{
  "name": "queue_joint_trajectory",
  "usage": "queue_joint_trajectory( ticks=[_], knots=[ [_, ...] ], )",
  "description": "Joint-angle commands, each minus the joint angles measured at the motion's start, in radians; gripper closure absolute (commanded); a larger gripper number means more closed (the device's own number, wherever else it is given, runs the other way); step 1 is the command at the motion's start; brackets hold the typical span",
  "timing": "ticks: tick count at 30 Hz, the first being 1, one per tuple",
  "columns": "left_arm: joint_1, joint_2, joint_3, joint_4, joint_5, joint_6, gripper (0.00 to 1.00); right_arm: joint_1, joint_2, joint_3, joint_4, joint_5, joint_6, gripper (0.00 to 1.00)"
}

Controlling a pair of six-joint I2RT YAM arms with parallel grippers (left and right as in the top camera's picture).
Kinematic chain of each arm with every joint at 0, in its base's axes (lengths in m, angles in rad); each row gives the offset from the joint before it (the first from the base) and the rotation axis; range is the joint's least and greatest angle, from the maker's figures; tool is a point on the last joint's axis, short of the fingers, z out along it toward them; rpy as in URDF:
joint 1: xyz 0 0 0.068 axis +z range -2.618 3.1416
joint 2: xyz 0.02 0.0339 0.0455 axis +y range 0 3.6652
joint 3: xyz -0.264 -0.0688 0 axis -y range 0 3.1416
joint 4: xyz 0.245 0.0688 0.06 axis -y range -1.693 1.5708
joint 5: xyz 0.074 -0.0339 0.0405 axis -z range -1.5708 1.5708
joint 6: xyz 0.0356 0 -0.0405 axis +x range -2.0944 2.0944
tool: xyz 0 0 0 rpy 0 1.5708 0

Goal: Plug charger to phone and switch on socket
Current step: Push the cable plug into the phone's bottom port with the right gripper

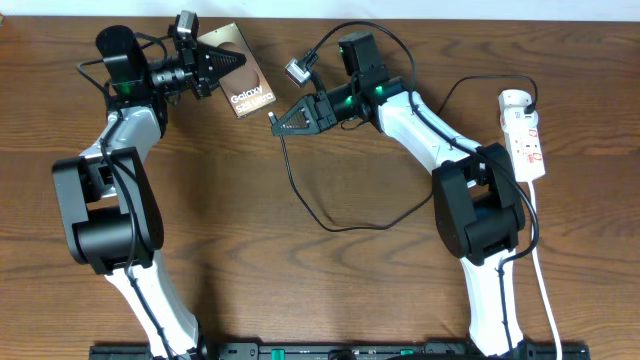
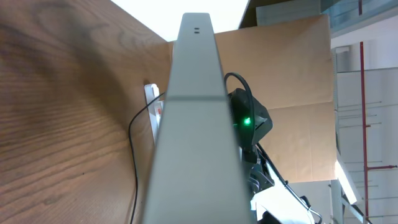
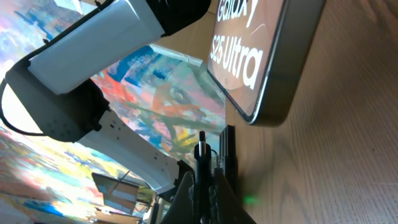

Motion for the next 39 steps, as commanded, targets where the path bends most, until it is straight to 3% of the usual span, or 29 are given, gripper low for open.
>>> queue_joint_trajectory(
  ticks=[1,39],
  knots=[
    [-0.01,-0.014,0.012,0.017,0.027,-0.005,0.93,0.006,0.003,0.009,0.006,-0.008,0.02,0.99],
    [-0.032,-0.015,0.013,0.062,0.027,-0.057,0.93,0.011,0.003,0.009,0.009,0.036,0.045,0.99]
  ],
)
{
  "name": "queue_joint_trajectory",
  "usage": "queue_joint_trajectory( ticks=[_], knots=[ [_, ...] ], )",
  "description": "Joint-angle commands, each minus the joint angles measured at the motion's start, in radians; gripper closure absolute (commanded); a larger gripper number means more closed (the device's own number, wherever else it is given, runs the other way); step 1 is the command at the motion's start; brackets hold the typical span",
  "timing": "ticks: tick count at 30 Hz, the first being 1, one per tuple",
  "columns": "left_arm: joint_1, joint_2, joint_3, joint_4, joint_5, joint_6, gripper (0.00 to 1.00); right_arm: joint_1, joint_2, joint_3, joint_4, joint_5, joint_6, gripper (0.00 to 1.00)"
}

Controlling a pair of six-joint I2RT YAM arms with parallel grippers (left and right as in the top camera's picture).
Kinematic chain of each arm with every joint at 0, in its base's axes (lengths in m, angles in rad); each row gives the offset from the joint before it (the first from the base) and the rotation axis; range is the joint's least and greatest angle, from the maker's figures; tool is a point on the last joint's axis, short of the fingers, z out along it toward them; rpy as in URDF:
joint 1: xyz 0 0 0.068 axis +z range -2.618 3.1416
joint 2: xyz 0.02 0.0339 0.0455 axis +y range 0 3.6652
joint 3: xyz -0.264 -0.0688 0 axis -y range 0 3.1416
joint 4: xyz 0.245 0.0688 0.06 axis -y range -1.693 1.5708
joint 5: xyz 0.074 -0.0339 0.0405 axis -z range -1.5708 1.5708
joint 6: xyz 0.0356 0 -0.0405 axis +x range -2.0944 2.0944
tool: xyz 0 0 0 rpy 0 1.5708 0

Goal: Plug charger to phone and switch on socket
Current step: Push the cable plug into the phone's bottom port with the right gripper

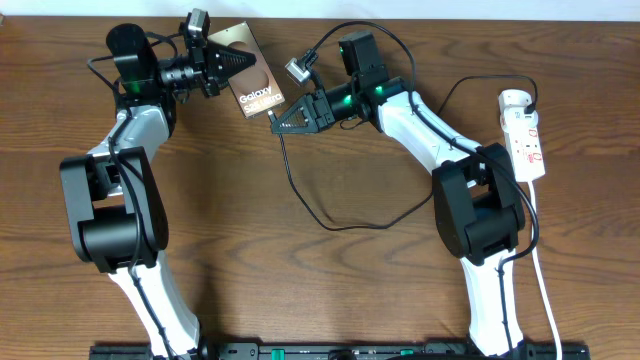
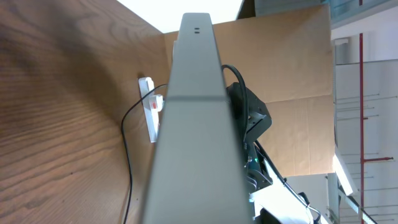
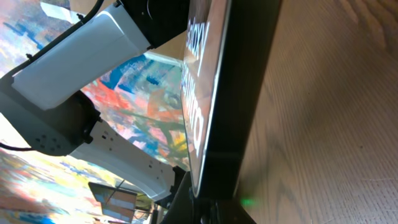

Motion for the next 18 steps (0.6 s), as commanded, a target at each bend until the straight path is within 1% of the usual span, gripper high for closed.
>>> queue_joint_trajectory(
  ticks=[1,18],
  knots=[
    [0.003,-0.015,0.013,0.011,0.027,-0.005,0.93,0.011,0.003,0.009,0.004,-0.005,0.011,0.99],
    [0.003,-0.015,0.013,0.055,0.027,-0.004,0.93,0.021,0.003,0.009,0.005,-0.01,0.011,0.99]
  ],
)
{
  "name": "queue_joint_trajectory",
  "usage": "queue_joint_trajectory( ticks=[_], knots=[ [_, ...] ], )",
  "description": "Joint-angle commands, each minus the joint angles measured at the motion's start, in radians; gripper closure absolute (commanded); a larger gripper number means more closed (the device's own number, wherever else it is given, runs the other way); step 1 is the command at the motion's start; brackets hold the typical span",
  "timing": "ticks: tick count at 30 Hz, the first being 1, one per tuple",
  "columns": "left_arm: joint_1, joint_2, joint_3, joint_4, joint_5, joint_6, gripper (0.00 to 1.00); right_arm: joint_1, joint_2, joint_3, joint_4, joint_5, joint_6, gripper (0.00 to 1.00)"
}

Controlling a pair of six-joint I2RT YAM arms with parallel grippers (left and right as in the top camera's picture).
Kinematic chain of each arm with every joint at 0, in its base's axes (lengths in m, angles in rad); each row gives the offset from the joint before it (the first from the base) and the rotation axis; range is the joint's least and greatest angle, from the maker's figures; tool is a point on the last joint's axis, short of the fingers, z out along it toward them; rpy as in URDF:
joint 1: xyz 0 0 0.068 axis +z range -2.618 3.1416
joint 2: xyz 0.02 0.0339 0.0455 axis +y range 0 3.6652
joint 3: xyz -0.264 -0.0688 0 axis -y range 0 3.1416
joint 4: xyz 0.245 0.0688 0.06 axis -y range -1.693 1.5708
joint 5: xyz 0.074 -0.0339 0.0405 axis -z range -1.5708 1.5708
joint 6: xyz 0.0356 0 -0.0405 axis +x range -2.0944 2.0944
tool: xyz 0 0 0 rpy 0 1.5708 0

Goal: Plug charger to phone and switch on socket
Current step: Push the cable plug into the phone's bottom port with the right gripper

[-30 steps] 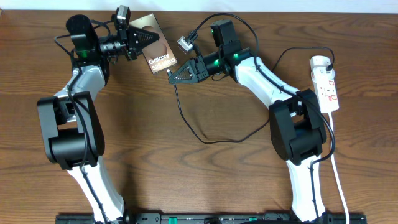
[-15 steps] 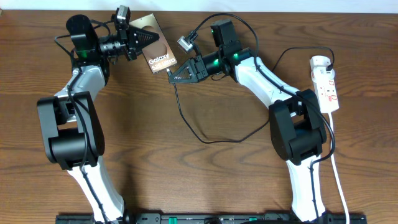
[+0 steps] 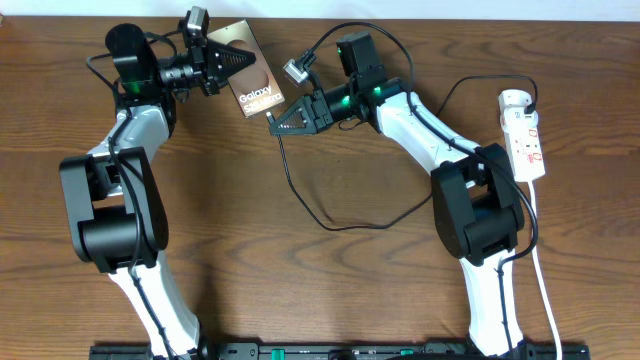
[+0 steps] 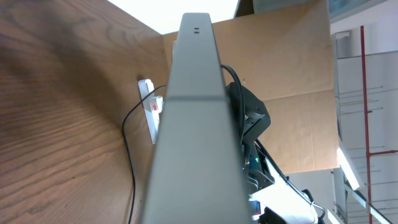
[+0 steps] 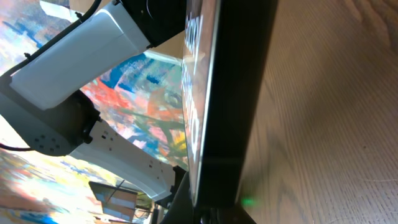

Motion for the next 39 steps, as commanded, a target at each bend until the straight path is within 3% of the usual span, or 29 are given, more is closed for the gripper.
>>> queue_joint_trajectory(
  ticks=[1,12,39],
  knots=[
    [0.003,-0.015,0.013,0.011,0.024,-0.002,0.93,0.016,0.003,0.009,0.003,-0.011,0.008,0.99],
    [0.003,-0.015,0.013,0.011,0.024,-0.002,0.93,0.023,0.003,0.009,0.137,-0.014,0.131,0.99],
    [0.029,-0.015,0.013,0.011,-0.007,-0.052,0.93,0.038,0.003,0.008,0.122,-0.013,0.119,0.99]
  ],
)
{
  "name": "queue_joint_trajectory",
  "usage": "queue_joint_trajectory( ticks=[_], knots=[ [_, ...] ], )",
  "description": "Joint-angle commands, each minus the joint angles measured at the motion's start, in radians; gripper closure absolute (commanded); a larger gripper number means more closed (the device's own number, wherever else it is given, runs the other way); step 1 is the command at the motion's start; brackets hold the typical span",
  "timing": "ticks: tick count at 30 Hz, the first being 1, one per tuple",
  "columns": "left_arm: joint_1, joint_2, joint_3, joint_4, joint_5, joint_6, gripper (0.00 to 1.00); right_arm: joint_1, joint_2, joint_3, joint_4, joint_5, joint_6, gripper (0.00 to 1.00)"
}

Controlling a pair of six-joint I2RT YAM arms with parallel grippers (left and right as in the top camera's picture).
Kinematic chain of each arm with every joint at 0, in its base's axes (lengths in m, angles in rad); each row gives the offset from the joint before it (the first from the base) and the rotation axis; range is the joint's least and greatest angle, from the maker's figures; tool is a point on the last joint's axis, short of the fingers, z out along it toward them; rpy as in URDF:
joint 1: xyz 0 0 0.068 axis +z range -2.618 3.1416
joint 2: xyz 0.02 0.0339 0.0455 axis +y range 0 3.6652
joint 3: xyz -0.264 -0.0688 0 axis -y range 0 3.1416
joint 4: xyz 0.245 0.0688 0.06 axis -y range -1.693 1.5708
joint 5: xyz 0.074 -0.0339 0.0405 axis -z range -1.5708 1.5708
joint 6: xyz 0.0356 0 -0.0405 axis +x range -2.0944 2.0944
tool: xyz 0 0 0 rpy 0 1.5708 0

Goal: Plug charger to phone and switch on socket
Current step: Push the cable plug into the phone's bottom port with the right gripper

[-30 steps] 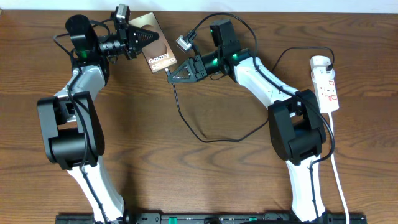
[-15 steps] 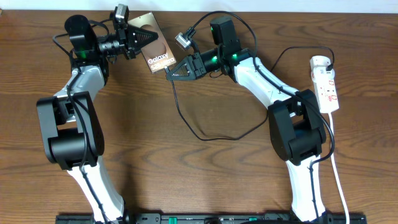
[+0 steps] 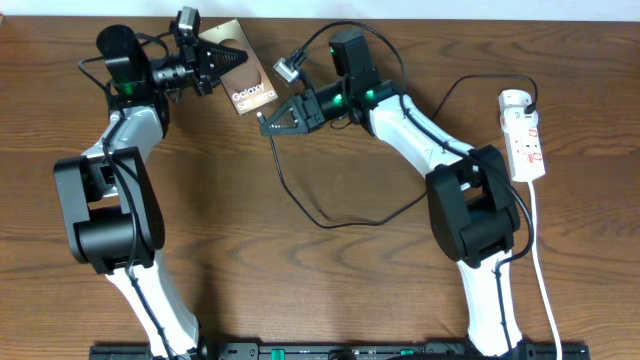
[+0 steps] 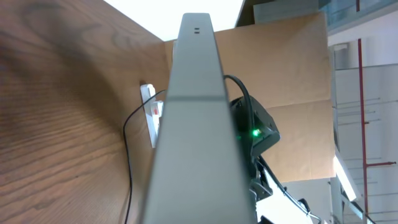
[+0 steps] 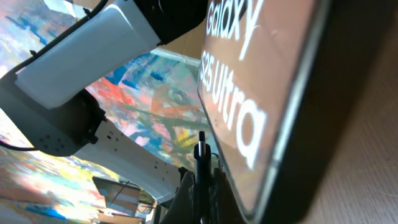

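Near the table's far edge a phone (image 3: 247, 84) showing "Galaxy S25 Ultra" is held tilted, with my left gripper (image 3: 222, 60) shut on its top end. Its grey edge (image 4: 198, 124) fills the left wrist view and hides the fingers. My right gripper (image 3: 266, 124) is shut on the black charger plug (image 5: 201, 152), just below and right of the phone's lower end. In the right wrist view the plug tip stands beside the phone's screen (image 5: 261, 93), not in it. The charger cable (image 3: 330, 222) loops across the table to the white socket strip (image 3: 524, 135) at the right.
The right arm (image 4: 252, 134) with its green light shows behind the phone in the left wrist view, as does the socket strip (image 4: 149, 115). The strip's white lead (image 3: 545, 290) runs down the right edge. The brown wooden table (image 3: 300, 290) lies under everything.
The phone has swung so its screen faces the right wrist camera instead of its edge. My right gripper with the plug sits a little further left, and the plug tip is beside the phone.
At first the phone was held tilted with the plug a short way off its lower end. Then the phone was turned edge-on with its lower end right over the plug, and stayed so. Now the phone is turned back and the plug stands beside it.
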Motion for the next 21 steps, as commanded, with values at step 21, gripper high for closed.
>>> queue_joint_trajectory(
  ticks=[21],
  knots=[
    [0.002,-0.015,0.013,0.018,0.031,-0.018,0.93,-0.001,0.003,0.008,-0.002,-0.003,-0.006,0.99]
  ],
)
